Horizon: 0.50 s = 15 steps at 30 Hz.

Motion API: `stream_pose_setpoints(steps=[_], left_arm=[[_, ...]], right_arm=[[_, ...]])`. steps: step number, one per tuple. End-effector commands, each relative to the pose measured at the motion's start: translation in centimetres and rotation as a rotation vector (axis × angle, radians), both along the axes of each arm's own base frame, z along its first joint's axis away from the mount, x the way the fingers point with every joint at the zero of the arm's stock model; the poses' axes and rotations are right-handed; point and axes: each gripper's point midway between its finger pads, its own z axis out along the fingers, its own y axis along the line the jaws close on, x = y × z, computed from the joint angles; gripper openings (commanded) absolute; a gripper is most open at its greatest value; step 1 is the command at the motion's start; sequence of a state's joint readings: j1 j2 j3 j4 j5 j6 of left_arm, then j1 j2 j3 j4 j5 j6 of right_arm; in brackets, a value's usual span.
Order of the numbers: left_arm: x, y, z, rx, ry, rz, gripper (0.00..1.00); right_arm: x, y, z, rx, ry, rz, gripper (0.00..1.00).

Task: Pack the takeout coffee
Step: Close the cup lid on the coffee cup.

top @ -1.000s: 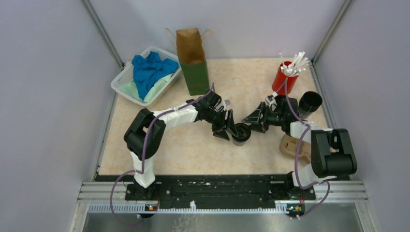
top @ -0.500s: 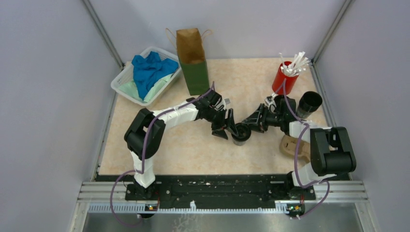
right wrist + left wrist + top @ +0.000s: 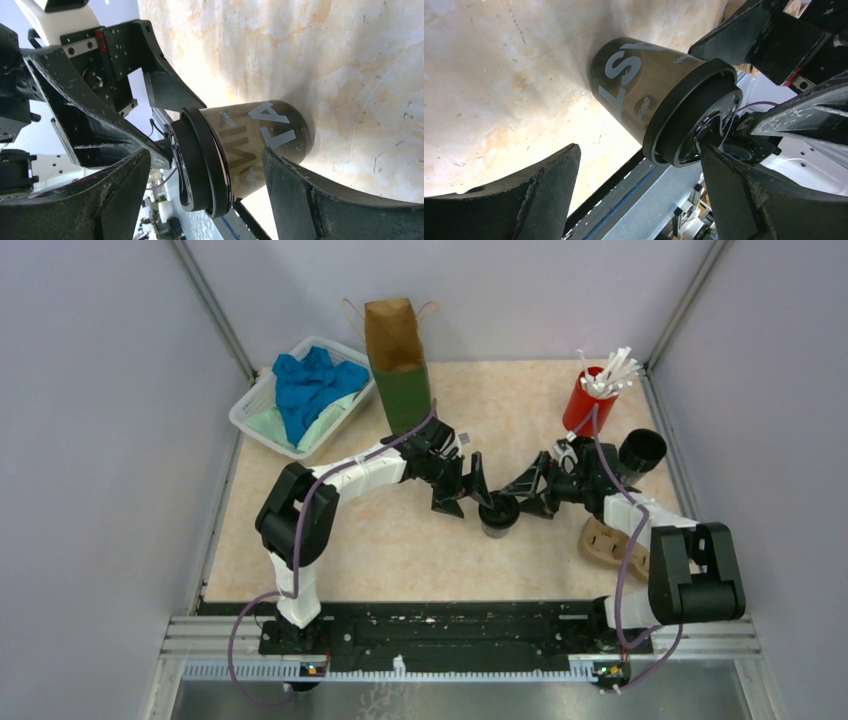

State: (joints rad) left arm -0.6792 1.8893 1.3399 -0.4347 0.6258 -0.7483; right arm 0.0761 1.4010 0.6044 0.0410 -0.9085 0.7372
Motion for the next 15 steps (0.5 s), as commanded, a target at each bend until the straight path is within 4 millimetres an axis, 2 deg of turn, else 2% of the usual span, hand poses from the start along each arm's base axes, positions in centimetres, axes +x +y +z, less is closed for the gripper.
stream_pose_setpoints(steps=[1, 15], left_arm=[[1.3, -0.7, 2.3, -0.044, -0.076, 0.001, 0.97], [1.7, -2.0, 2.7, -0.077, -0.063, -0.025, 0.92]], right_arm=[[0.2, 0.1, 1.6, -0.013, -0.061, 0.013, 0.82], [-2.5, -0.4, -0.1, 0.027, 0.047, -0.115, 0.81]])
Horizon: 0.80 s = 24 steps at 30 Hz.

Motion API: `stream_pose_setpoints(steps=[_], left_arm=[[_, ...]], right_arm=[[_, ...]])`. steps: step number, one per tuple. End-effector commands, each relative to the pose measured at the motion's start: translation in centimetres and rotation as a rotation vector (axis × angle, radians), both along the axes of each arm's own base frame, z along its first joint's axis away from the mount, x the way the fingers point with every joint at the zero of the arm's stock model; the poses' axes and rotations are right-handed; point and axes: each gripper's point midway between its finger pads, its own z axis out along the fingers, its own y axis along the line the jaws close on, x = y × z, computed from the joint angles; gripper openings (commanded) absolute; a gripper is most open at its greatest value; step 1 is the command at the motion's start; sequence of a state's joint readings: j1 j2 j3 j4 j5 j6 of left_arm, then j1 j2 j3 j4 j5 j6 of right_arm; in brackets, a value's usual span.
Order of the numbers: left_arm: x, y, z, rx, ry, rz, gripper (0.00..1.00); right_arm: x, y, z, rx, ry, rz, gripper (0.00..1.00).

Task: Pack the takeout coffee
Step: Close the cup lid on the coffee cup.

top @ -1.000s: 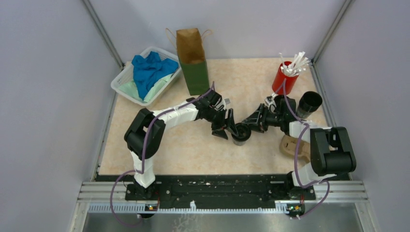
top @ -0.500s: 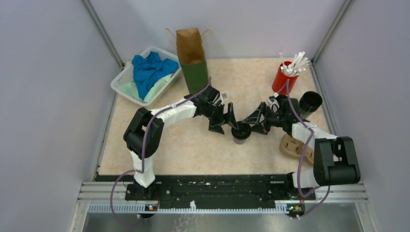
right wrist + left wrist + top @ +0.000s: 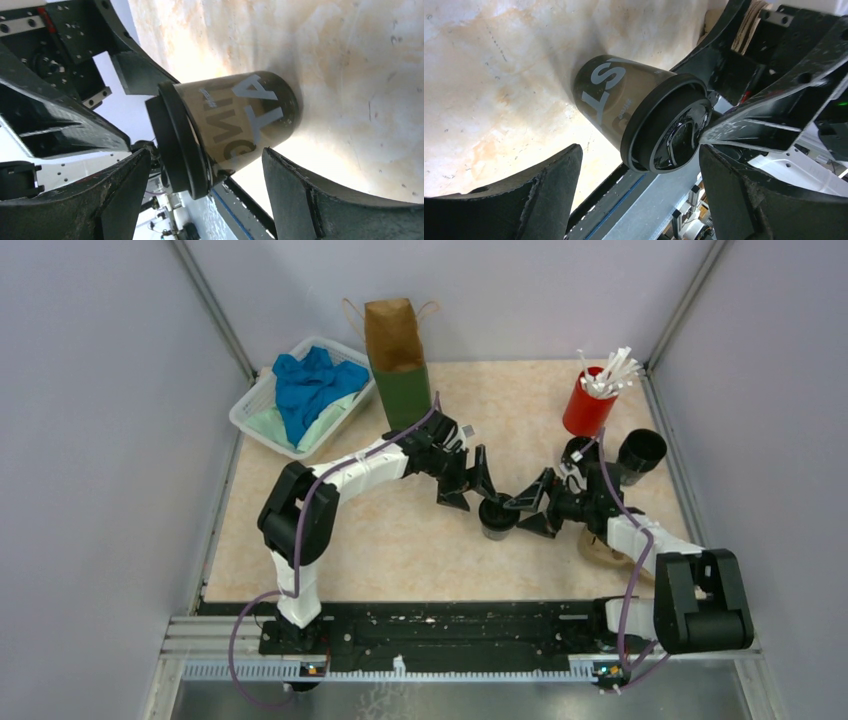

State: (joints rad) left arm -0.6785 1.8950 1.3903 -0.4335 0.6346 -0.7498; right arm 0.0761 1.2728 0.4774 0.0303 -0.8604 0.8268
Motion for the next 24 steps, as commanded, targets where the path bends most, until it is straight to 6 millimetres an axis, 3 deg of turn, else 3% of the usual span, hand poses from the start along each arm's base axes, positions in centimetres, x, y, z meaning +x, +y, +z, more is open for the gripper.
stream_pose_setpoints(steps=[1, 11, 17, 24], left_arm=[[0.8, -1.2, 1.1, -0.042, -0.036, -0.023, 0.93], [0.8, -0.2, 0.9, 0.016, -0.071, -0.030, 0.95], [0.5, 0.1, 0.6, 0.026, -0.064, -0.031, 0.89], [0.1, 0.4, 0.8, 0.027, -0.064, -0.034, 0.85]], right_arm=[[0.2, 0.2, 1.0, 0.033, -0.030, -0.046, 0.81], [-0.9, 1.9, 1.9, 0.129, -0.035, -0.034, 0.82], [-1.3, 2.6, 2.0, 0.145, -0.033, -0.008, 0.81], [-1.6, 0.1, 1.9, 0.021, -0.051, 0.018, 0.79]])
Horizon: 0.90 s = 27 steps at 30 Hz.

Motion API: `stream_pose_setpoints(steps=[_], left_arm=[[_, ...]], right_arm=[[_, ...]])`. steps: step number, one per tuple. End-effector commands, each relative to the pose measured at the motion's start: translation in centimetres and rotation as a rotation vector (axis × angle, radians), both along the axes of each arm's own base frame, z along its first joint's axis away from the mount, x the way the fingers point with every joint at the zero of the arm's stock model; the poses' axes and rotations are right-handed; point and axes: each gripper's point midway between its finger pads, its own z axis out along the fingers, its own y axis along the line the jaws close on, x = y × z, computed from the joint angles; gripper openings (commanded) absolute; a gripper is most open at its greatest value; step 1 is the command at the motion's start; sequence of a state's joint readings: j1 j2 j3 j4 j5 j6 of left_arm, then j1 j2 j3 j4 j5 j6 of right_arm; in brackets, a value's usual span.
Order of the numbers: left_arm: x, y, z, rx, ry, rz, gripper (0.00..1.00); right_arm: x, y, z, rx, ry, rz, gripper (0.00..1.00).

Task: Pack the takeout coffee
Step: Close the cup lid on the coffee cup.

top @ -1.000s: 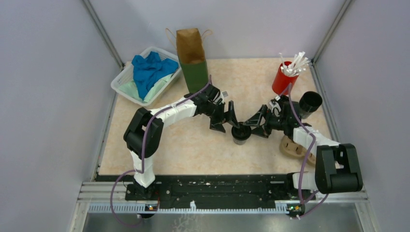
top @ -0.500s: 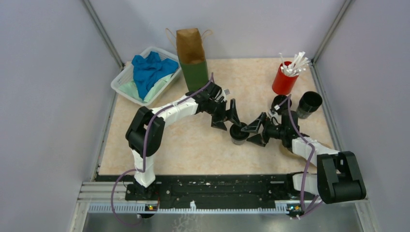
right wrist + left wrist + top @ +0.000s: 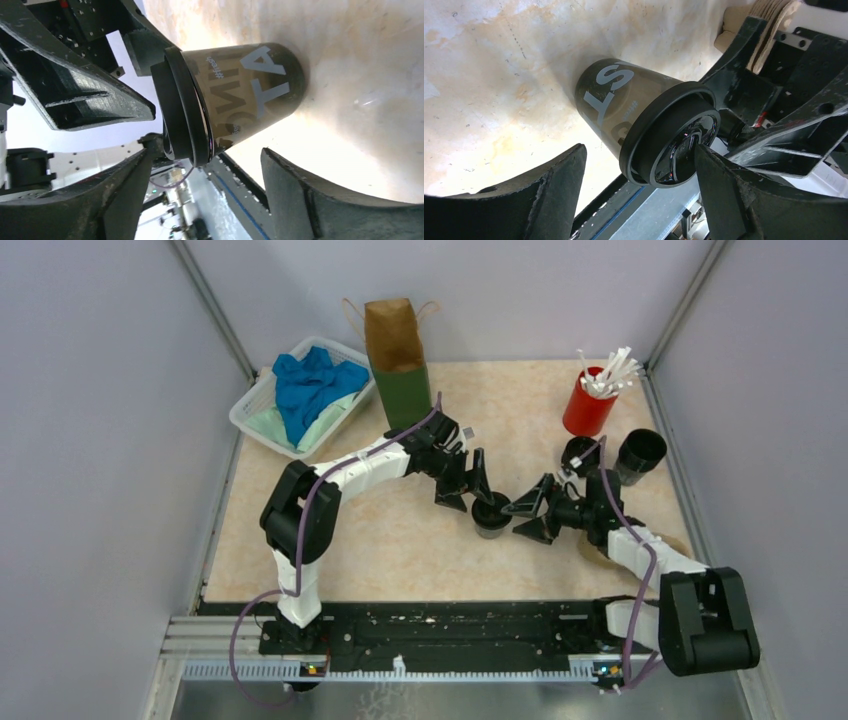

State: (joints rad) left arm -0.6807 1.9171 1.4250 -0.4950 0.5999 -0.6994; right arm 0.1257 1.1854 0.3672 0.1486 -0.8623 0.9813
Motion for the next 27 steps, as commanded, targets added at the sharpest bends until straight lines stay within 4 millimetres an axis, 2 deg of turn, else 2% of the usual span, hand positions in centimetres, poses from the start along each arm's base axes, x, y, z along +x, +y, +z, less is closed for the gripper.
stream_pose_setpoints(steps=[1, 3, 5, 10, 15, 23, 27], left_arm=[[-0.2, -0.1, 1.5, -0.025, -0.043, -0.021, 0.84], [-0.3, -0.1, 1.4, -0.021, -0.045, -0.023, 0.82], [-0.3, -0.1, 1.3, -0.019, -0.044, -0.022, 0.80], [-0.3, 0.1, 0.8, -0.003, -0.046, -0.021, 0.75], [-0.4, 0.1, 0.4, 0.006, -0.044, -0.018, 0.70], [-1.3, -0.2, -0.4, 0.015, -0.031, -0.027, 0.64], [-1.4, -0.2, -0.8, 0.023, -0.030, -0.027, 0.62]], right_arm=[[0.5, -1.5, 1.6, -0.068, -0.081, 0.043, 0.75], [0.6, -1.6, 1.8, -0.091, -0.088, 0.069, 0.64], [1.1, -1.5, 2.4, -0.087, -0.110, 0.071, 0.58], [1.4, -0.2, 2.6, -0.065, -0.103, 0.114, 0.57], [1.7, 0.0, 2.2, -0.057, -0.096, 0.092, 0.56], [2.5, 0.9, 2.4, -0.020, -0.107, 0.081, 0.48], [2.3, 1.1, 1.5, -0.008, -0.083, 0.065, 0.43]])
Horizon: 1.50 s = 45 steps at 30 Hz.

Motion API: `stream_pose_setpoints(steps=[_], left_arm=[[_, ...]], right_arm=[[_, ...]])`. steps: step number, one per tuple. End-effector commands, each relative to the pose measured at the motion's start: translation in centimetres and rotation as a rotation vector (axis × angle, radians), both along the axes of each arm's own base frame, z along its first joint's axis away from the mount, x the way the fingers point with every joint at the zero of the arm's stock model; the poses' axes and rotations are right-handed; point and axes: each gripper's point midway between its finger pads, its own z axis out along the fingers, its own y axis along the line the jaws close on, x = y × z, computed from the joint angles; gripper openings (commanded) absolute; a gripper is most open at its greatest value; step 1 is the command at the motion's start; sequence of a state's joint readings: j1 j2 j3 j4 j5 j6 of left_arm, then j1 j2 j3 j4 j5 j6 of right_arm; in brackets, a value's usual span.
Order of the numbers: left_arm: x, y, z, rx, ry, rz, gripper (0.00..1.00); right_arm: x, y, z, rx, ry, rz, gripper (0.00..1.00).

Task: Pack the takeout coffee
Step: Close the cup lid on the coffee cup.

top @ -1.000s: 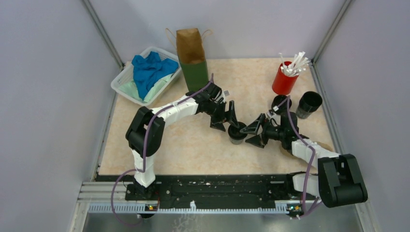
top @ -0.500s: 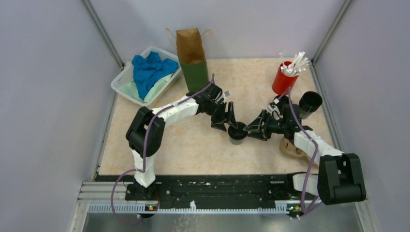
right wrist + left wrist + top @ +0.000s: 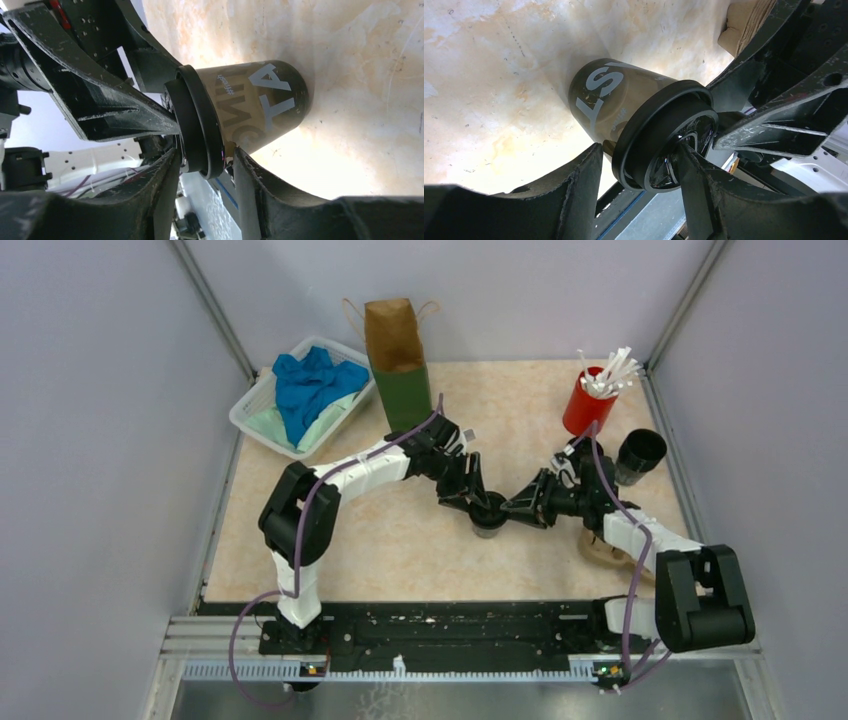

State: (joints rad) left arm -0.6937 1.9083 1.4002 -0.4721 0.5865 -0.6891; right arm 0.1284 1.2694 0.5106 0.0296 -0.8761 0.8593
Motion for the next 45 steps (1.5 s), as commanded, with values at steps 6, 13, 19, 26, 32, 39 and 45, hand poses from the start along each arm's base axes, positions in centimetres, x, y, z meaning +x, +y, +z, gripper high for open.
stream_pose_setpoints(steps=[6, 13, 19, 26, 32, 39, 45], left_arm=[[-1.8, 0.2, -1.2, 0.037, -0.014, -0.010, 0.60], [-3.2, 0.6, -3.3, 0.038, 0.007, -0.009, 0.59], [-3.9, 1.5, -5.1, 0.053, 0.033, 0.003, 0.59], [-2.7, 2.4, -3.9, 0.046, 0.011, 0.028, 0.59], [-2.8, 2.3, -4.0, 0.041, 0.026, 0.024, 0.59], [-2.7, 2.4, -4.5, 0.050, 0.032, 0.029, 0.58], [-3.5, 3.4, -6.5, 0.087, 0.061, 0.049, 0.57]], right_arm=[[0.2, 1.0, -0.4, 0.068, -0.007, -0.033, 0.37], [-0.1, 1.0, -2.5, 0.040, 0.011, -0.019, 0.33], [-1.1, 0.7, -5.9, 0.017, 0.037, 0.020, 0.30], [0.7, 0.7, -1.7, -0.037, -0.082, 0.083, 0.53], [2.1, 1.2, -0.3, -0.049, -0.131, 0.164, 0.72], [3.3, 1.9, -2.3, -0.027, -0.090, 0.168, 0.58], [2.3, 0.4, -8.7, -0.126, 0.100, 0.079, 0.44]])
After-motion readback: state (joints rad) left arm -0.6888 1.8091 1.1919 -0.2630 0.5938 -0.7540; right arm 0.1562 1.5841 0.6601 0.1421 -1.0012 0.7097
